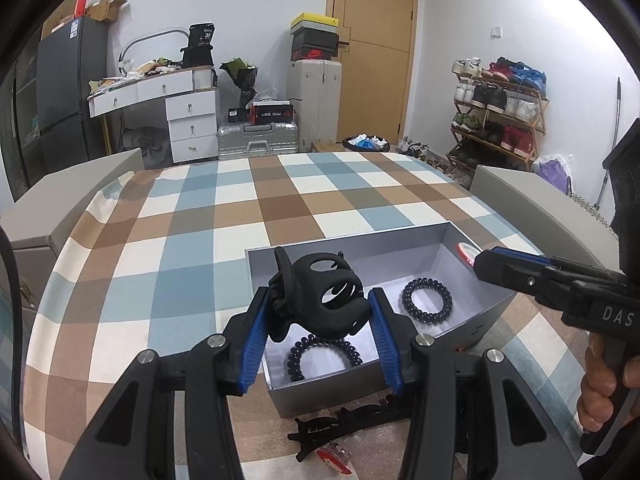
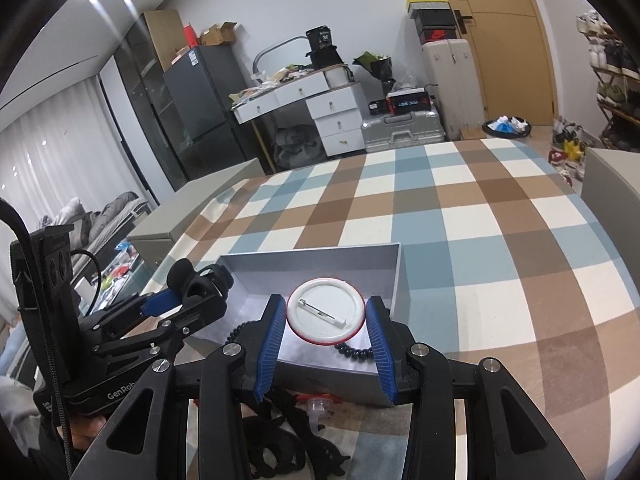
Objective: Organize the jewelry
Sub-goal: 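Carry the badge and claw clip over the grey box with both tools, then open both tools to drop the badge and claw clip into the box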
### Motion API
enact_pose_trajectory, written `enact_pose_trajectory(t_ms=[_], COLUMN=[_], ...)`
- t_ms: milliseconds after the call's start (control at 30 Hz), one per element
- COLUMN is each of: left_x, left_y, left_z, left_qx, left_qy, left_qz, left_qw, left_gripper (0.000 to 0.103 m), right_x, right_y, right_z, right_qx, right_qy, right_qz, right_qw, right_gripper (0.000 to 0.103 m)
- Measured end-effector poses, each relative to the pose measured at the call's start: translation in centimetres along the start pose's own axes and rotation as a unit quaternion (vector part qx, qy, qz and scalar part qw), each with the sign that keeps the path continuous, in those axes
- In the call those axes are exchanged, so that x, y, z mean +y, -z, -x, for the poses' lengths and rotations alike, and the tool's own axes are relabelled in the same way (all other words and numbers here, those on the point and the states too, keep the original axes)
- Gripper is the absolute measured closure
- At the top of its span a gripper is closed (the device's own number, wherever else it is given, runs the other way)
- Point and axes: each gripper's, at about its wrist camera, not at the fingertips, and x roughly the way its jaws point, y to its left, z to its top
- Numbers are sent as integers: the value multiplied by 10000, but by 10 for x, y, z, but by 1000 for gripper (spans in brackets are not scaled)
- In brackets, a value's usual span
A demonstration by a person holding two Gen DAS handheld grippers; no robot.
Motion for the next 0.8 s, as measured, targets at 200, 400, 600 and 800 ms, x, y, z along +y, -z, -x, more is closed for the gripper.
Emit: enact_pose_trajectory(t_ms=[200, 400, 600, 800], left_x=[-2, -4, -8, -6], left_y=[2, 1, -3, 1], left_z=[-2, 1, 17, 25], left_qx=[61, 86, -213, -167], left_qy=[45, 160, 133, 131], left_qz=[-18, 23, 46, 55], left_qw=[10000, 9998, 9997, 9998], left_gripper=[60, 54, 10, 1], right_x=[2, 2, -1, 0], right_y=[2, 0, -5, 1], right_z=[-2, 4, 15, 36], right_qx=[30, -106, -169, -226], right_qy=[-3, 35, 72, 34], right_qz=[21, -12, -95, 56], right_qw=[10000, 9999, 9998, 9997], right_gripper=[62, 57, 35, 2])
